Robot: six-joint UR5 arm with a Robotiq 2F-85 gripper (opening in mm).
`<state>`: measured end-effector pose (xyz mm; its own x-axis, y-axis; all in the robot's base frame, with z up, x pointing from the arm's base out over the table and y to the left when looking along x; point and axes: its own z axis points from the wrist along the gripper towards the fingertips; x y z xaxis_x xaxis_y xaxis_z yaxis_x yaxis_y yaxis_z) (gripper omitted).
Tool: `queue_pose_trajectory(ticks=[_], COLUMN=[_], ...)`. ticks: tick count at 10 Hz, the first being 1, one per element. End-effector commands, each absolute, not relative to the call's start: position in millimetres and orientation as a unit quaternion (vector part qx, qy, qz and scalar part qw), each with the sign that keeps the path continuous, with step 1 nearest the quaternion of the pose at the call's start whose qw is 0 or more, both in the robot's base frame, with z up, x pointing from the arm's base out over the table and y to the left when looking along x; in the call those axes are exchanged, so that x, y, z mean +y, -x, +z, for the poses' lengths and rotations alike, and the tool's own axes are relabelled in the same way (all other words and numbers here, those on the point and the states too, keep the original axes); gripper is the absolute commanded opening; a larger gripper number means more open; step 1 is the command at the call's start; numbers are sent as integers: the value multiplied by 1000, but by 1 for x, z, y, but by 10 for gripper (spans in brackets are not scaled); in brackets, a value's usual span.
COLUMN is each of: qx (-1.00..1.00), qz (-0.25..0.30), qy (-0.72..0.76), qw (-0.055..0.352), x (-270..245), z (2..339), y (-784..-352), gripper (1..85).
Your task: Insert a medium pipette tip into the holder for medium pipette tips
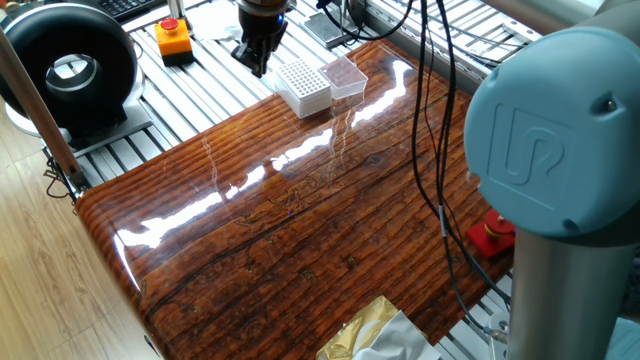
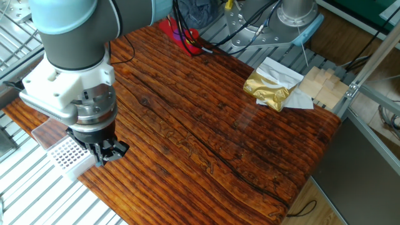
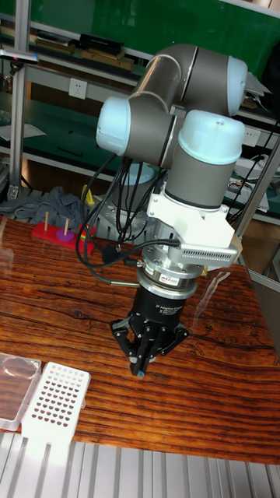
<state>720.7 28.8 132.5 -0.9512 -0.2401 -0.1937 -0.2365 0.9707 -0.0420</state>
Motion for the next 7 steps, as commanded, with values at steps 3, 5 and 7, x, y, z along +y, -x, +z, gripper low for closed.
queue_pose_trajectory(ticks=[3,5,7], qx=[988,988,988], qz=[-10,11,14], qy=[122,122,126], qw=[99,97,92], x=[27,25,15], z=[134,140,148], y=[-721,-720,-720], gripper=[10,10,10])
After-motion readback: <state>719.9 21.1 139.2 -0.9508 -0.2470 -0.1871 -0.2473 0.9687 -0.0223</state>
